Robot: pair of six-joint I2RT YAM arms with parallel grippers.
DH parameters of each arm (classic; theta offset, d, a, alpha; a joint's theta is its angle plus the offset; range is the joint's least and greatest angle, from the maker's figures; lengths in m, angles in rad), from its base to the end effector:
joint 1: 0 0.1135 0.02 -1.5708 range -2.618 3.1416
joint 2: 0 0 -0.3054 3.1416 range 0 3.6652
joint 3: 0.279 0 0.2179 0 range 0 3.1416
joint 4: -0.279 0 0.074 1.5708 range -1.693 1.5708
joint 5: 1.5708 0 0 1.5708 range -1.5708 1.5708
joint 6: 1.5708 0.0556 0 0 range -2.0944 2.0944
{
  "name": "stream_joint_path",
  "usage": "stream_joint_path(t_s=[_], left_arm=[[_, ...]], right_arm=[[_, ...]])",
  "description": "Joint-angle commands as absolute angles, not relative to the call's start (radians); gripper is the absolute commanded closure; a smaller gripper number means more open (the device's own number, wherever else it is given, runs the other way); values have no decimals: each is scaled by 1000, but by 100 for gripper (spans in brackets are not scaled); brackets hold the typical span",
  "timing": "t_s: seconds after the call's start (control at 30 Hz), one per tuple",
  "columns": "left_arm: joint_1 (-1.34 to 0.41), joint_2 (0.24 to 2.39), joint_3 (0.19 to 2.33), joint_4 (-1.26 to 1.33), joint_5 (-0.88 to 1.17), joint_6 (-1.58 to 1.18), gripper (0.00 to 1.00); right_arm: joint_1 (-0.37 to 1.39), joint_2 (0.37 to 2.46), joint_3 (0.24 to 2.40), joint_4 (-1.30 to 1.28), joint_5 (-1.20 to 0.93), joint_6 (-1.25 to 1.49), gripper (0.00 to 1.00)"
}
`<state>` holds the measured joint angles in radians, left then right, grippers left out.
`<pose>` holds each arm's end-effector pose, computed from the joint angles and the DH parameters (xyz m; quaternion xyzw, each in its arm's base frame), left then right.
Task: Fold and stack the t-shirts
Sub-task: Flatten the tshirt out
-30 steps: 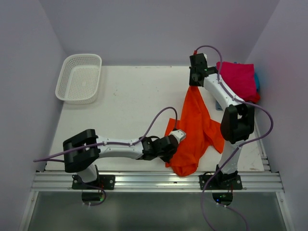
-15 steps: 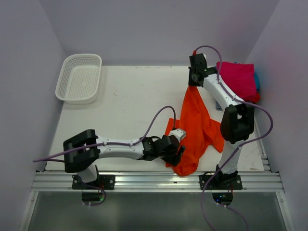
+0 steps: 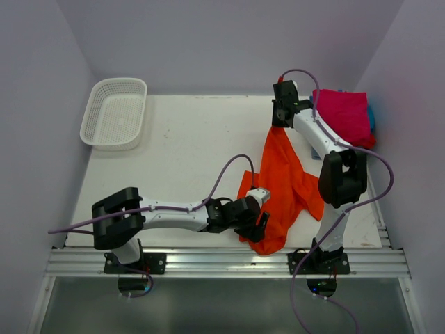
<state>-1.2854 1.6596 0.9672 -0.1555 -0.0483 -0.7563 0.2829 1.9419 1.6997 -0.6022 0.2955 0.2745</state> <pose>0.0961 -0.3181 0.2330 0.2363 0.9048 -0.2896 0.2040 0.4203 0.1053 0.3110 0.0484 0.9248 -0.0356 0.3757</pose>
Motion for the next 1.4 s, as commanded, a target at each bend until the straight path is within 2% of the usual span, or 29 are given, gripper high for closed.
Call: stream_joint_path(t_s=[0.0, 0.23, 0.33, 0.37, 0.43, 0.47, 0.53, 0.57, 0.83, 0.93, 1.07, 1.13, 1.27, 1.37], left_arm=[[-1285, 1670, 962, -150, -60, -785, 30], [-1285, 1706, 928, -120, -46, -822, 31], [-1285, 1703, 917, -115, -45, -824, 39], [-1285, 1701, 917, -117, -49, -822, 50], [-1285, 1694, 922, -118, -54, -819, 64], [-1285, 1692, 925, -130, -67, -818, 83], [-1287, 1680, 940, -149, -84, -812, 98], [-1287, 1675, 945, -170, -103, -807, 100], [-1299, 1567, 1032, -313, -218, -775, 100], [-1299, 1476, 1064, -391, -319, -769, 100], [-1286, 1342, 1121, -529, -593, -753, 100], [-1257, 1257, 1135, -587, -646, -729, 100], [-1079, 1082, 1137, -635, -753, -663, 100], [-1031, 970, 1207, -712, -924, -626, 100]], right_arm=[[276, 1907, 1687, -552, 285, 288, 100], [276, 1899, 1658, -532, 287, 293, 100], [275, 1905, 1658, -531, 285, 298, 100], [275, 1905, 1657, -529, 287, 298, 100], [273, 1907, 1657, -528, 285, 299, 100], [272, 1910, 1657, -529, 287, 299, 100], [272, 1908, 1658, -529, 287, 299, 100], [273, 1908, 1660, -528, 287, 299, 100], [267, 1904, 1667, -532, 282, 298, 100], [264, 1890, 1661, -532, 281, 299, 100], [265, 1852, 1657, -532, 268, 302, 100], [264, 1813, 1652, -537, 265, 304, 100], [265, 1706, 1620, -531, 259, 307, 100], [265, 1603, 1585, -543, 221, 308, 100]])
